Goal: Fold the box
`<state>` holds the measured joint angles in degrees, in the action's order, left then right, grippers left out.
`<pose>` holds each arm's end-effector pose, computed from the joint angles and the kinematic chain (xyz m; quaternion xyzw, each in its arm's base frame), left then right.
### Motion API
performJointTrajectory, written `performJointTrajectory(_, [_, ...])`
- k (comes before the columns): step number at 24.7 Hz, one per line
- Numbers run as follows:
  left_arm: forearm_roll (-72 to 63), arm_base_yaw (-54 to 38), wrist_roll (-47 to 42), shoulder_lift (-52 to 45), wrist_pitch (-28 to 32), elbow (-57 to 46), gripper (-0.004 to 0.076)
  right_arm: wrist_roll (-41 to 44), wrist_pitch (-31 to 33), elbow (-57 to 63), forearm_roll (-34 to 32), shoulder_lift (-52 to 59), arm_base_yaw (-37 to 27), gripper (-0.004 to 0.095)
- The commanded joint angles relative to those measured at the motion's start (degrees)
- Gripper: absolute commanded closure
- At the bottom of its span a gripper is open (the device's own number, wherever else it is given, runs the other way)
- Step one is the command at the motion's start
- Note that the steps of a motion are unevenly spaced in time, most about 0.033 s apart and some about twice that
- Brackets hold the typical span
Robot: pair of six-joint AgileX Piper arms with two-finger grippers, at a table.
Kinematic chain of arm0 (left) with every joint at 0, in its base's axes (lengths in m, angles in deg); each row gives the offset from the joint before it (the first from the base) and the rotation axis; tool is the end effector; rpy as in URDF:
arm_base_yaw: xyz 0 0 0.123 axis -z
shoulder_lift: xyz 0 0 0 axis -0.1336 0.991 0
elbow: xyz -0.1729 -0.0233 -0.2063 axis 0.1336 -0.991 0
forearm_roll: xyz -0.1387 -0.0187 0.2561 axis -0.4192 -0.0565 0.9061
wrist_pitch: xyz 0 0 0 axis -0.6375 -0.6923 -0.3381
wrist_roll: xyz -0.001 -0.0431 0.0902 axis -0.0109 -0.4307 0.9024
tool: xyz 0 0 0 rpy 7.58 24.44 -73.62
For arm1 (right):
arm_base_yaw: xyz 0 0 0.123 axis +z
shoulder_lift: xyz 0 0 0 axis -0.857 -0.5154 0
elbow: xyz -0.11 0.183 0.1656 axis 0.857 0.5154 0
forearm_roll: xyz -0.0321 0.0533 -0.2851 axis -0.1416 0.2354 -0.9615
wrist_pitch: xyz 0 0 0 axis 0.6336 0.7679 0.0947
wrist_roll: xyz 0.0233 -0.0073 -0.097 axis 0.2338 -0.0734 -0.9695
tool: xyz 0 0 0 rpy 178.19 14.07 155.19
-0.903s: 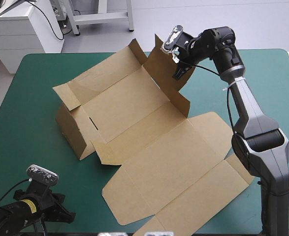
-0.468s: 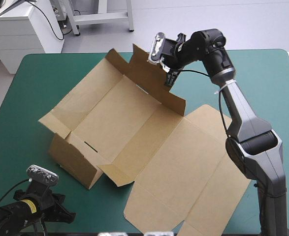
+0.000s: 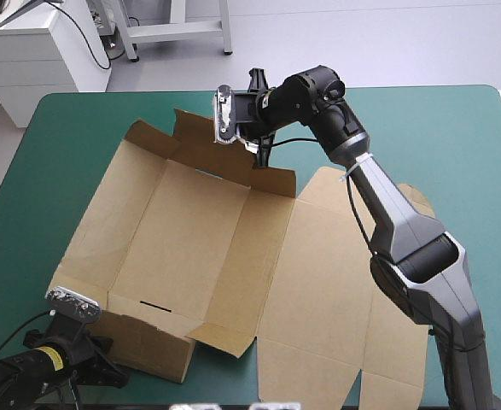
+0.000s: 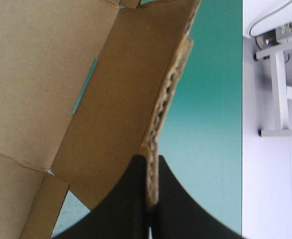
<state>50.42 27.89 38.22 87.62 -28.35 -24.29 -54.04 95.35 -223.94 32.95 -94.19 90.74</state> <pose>0.1209 -0.0487 0.2389 0.1855 0.9414 -0.0649 0.2740 0.4241 0.2866 0.3916 -0.7068 0.5776 -0.0221 0.4078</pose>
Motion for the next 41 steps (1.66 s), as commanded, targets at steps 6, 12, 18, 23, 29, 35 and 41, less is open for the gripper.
performJointTrajectory(6, [-0.1,0.2,-0.1,0.2,2.0,1.5,0.0731,-8.4,-5.0,-1.8,7.2,2.6,1.5,0.0929])
performJointTrajectory(12, [-0.1,0.2,-0.1,0.2,2.0,1.5,0.0731,-9.7,-4.8,-1.6,6.7,1.4,4.0,0.0929])
performJointTrajectory(18, [-0.1,0.2,-0.1,0.2,2.0,1.5,0.0731,-12.2,-2.5,-1.6,6.6,0.8,7.1,0.0929])
performJointTrajectory(23, [-0.1,0.2,-0.1,0.2,2.0,1.5,0.0731,-11.2,0.4,-1.6,1.6,0.8,7.1,0.0929])
performJointTrajectory(29, [-0.1,0.2,-0.1,0.2,2.0,1.5,0.0731,-3.5,-1.6,-1.6,0.0,0.8,4.7,0.0921])
performJointTrajectory(35, [-0.1,0.2,-0.1,0.2,2.0,1.5,0.0731,-0.8,-4.2,-1.6,1.5,0.8,4.0,0.0474])
performJointTrajectory(41, [-0.1,0.2,-0.1,0.2,2.0,1.5,0.0731,9.1,-7.0,-1.6,0.4,0.9,4.0,0.0284])
